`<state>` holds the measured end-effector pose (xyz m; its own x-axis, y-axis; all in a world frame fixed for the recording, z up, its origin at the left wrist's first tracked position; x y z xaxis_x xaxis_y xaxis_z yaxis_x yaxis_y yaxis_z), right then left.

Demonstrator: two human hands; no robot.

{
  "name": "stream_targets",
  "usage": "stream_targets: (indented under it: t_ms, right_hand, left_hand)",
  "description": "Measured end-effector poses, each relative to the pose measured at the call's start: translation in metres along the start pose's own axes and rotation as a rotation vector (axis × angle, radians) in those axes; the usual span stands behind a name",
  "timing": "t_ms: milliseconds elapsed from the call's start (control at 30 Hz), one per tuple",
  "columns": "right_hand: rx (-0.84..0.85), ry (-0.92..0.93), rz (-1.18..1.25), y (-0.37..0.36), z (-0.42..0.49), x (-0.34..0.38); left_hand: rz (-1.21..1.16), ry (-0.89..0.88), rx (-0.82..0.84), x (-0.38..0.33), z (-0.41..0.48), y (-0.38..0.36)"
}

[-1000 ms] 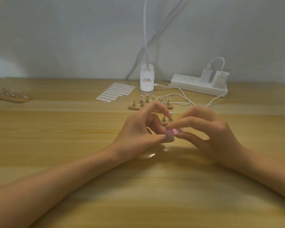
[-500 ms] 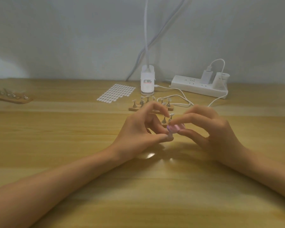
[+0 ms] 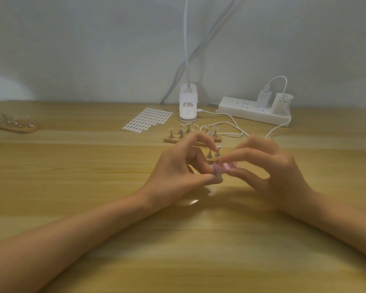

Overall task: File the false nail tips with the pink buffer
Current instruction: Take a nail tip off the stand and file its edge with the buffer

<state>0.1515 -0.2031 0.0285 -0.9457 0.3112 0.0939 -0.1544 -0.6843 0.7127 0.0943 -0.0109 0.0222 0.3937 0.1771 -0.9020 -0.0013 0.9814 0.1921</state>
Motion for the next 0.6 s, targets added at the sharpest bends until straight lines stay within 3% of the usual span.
stream_targets:
  t_ms: [100,433,600]
  right_hand:
    - [0.016,0.079,0.008,-0.0026,-0.0007,0.0051]
    - [0.006,0.000,0.017,0.0001,0.0012,0.0022]
    - [0.024,0.067,0.055,0.0004,0.0025,0.0065]
  left_hand:
    - [-0.008,0.003,0.008,-0.0007,0.0005,-0.0002]
    - [-0.016,0.008,0.003,-0.0006,0.0002,0.0006]
    - [0.001,-0.007,0.023,-0.0013,0.0001,-0.0007]
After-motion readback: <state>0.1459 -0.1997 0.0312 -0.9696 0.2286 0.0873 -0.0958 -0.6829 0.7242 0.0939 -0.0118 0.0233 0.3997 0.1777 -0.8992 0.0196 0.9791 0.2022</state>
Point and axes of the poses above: each hand's wrist, its own z-axis towards the middle knuckle, its own y-axis out of the back of the hand, x = y × z, the point moved 2 cm from there along z, towards the middle knuckle, and after that the axes turned 9 degrees about -z, right-handed, at the moved point
